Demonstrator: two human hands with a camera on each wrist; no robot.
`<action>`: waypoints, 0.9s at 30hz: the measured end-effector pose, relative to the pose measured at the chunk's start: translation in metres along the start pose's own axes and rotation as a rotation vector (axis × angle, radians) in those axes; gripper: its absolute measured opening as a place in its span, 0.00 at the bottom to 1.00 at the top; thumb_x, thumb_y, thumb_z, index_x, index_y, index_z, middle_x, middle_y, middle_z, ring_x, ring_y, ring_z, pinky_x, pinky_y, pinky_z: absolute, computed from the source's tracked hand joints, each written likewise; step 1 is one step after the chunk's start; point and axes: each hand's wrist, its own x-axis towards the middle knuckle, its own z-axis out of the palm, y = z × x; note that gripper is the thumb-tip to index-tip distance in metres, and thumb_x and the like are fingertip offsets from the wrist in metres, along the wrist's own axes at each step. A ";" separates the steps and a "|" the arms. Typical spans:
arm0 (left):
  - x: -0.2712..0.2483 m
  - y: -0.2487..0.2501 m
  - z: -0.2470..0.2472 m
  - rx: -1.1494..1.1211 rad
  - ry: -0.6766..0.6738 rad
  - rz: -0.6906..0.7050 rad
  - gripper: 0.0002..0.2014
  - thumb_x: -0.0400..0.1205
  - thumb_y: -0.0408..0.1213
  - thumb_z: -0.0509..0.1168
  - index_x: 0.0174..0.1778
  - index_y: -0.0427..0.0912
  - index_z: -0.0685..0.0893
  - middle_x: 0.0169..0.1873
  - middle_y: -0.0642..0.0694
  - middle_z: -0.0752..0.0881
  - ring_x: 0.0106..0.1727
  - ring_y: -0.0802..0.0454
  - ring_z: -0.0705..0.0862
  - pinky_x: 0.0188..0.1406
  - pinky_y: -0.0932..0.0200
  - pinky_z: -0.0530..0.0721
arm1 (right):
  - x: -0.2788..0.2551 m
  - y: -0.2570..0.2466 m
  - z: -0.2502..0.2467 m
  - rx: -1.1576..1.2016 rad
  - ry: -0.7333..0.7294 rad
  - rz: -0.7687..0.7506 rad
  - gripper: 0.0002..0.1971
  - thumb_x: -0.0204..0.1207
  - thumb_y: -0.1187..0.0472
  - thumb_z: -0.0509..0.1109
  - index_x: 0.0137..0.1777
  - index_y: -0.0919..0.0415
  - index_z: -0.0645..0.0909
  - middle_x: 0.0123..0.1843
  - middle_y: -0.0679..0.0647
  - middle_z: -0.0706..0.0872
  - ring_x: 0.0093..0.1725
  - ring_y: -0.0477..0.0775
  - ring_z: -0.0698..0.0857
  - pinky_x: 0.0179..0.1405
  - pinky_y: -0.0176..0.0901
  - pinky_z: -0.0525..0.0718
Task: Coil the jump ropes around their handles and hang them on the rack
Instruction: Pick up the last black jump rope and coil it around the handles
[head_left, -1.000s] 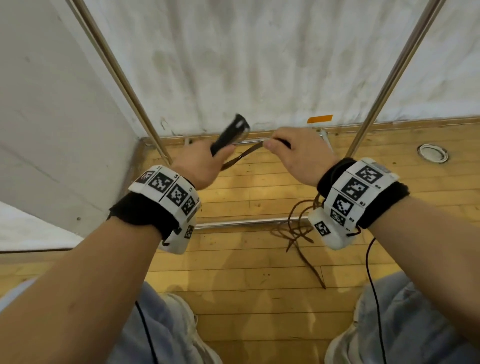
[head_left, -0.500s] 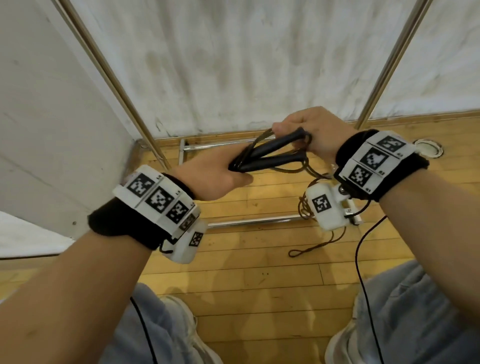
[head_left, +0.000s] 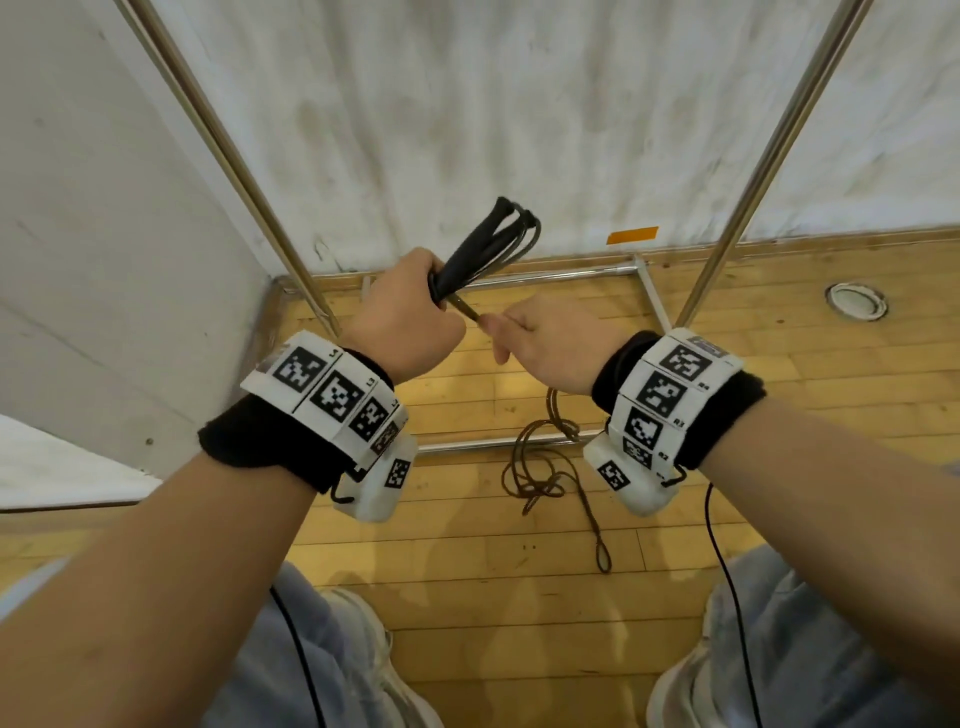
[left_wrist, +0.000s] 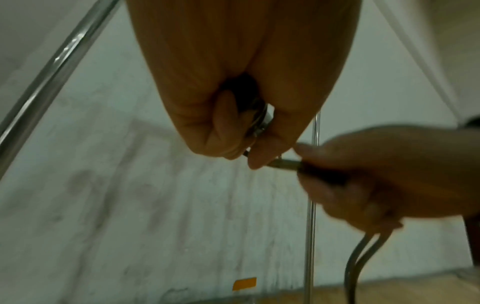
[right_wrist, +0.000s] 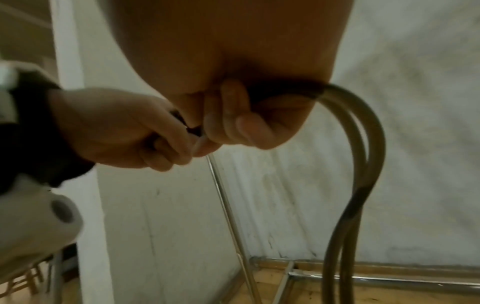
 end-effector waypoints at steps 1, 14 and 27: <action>0.001 -0.002 0.003 0.073 -0.018 -0.005 0.10 0.75 0.30 0.66 0.46 0.45 0.73 0.35 0.49 0.77 0.32 0.55 0.75 0.27 0.60 0.70 | -0.002 -0.003 0.000 -0.009 -0.044 -0.006 0.21 0.84 0.47 0.55 0.34 0.52 0.80 0.27 0.48 0.79 0.28 0.48 0.78 0.28 0.40 0.70; 0.013 -0.017 0.029 0.464 -0.051 0.004 0.10 0.82 0.43 0.60 0.39 0.45 0.67 0.31 0.50 0.73 0.30 0.54 0.71 0.25 0.58 0.65 | -0.010 -0.016 -0.018 -0.067 -0.007 -0.150 0.16 0.80 0.51 0.64 0.30 0.51 0.75 0.26 0.45 0.76 0.22 0.42 0.72 0.23 0.32 0.66; -0.012 0.003 0.006 0.218 -0.229 0.355 0.01 0.83 0.37 0.62 0.48 0.48 0.77 0.33 0.55 0.78 0.35 0.54 0.78 0.32 0.65 0.71 | 0.015 0.036 -0.056 0.278 0.133 -0.003 0.14 0.71 0.46 0.73 0.32 0.55 0.87 0.23 0.44 0.79 0.24 0.39 0.74 0.24 0.23 0.73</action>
